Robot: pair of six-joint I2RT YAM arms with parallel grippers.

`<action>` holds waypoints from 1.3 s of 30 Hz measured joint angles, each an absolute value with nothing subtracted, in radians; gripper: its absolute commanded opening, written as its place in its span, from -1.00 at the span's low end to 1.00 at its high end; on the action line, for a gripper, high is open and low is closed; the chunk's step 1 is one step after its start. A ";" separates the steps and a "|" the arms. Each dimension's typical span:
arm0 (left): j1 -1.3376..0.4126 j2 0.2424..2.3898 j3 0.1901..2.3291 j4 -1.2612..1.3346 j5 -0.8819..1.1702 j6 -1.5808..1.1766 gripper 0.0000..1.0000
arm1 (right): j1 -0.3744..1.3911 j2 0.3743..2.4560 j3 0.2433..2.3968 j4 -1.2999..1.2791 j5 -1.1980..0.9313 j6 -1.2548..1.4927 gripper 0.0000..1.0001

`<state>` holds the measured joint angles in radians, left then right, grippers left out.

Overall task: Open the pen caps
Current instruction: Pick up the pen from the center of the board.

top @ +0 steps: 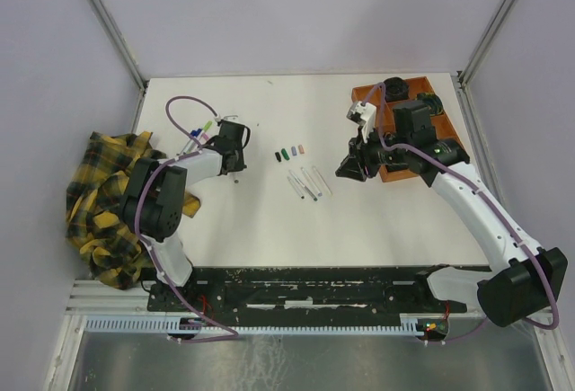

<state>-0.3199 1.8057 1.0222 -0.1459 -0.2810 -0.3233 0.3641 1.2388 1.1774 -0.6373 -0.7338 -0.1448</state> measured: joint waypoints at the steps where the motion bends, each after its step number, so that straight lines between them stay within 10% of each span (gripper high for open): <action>1: -0.320 1.806 1.022 -0.146 -0.278 -0.324 -0.66 | 0.364 1.239 1.176 -0.635 -0.735 -0.144 -0.13; 13: -0.323 1.685 0.907 -0.124 -0.129 -0.324 -0.95 | 0.360 1.239 1.155 -0.606 -0.773 -0.126 -0.13; 39: -0.540 0.612 0.345 0.374 0.141 -0.711 -0.94 | 0.351 1.203 0.986 -0.250 -1.056 0.125 -0.08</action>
